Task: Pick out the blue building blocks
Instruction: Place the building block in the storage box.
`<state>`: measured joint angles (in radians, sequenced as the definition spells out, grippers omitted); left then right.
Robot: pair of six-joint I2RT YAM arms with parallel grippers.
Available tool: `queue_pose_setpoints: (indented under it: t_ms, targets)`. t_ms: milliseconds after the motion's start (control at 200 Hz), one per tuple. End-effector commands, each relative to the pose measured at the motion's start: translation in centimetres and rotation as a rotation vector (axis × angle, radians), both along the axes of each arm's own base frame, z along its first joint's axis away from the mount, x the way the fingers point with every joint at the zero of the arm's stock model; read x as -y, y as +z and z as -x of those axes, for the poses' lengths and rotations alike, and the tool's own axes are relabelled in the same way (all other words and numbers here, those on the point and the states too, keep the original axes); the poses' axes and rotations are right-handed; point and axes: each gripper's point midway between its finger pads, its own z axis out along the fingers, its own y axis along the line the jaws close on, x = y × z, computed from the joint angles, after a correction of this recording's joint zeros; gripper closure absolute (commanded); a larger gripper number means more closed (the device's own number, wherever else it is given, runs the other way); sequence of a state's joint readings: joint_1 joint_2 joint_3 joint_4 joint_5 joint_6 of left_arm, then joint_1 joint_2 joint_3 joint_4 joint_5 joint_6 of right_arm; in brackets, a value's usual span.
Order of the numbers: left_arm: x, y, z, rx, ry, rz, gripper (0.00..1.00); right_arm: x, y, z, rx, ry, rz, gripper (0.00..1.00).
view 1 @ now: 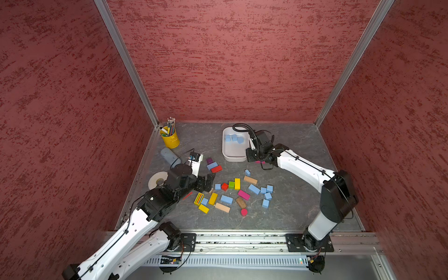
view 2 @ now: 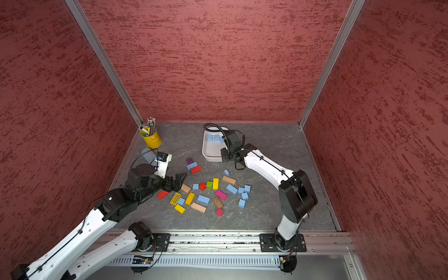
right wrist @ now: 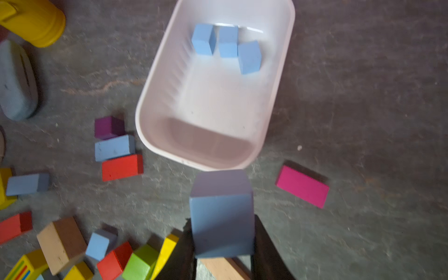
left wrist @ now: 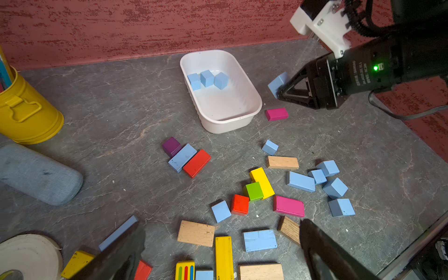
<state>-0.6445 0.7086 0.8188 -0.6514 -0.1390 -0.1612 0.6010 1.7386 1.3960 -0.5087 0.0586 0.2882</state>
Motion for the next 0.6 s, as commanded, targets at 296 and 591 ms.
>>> queue_pose_setpoints:
  t_ms: [296,591]
  targets:
    - [-1.1,0.1,0.1,0.019,0.045,-0.014,0.0,-6.0,-1.1,-6.1,-0.014,0.018,-0.057,0.92]
    - [-1.4,0.1,0.0,0.024,0.059,-0.022,0.0,-8.4,-4.8,-9.6,-0.063,-0.003,-0.032,0.89]
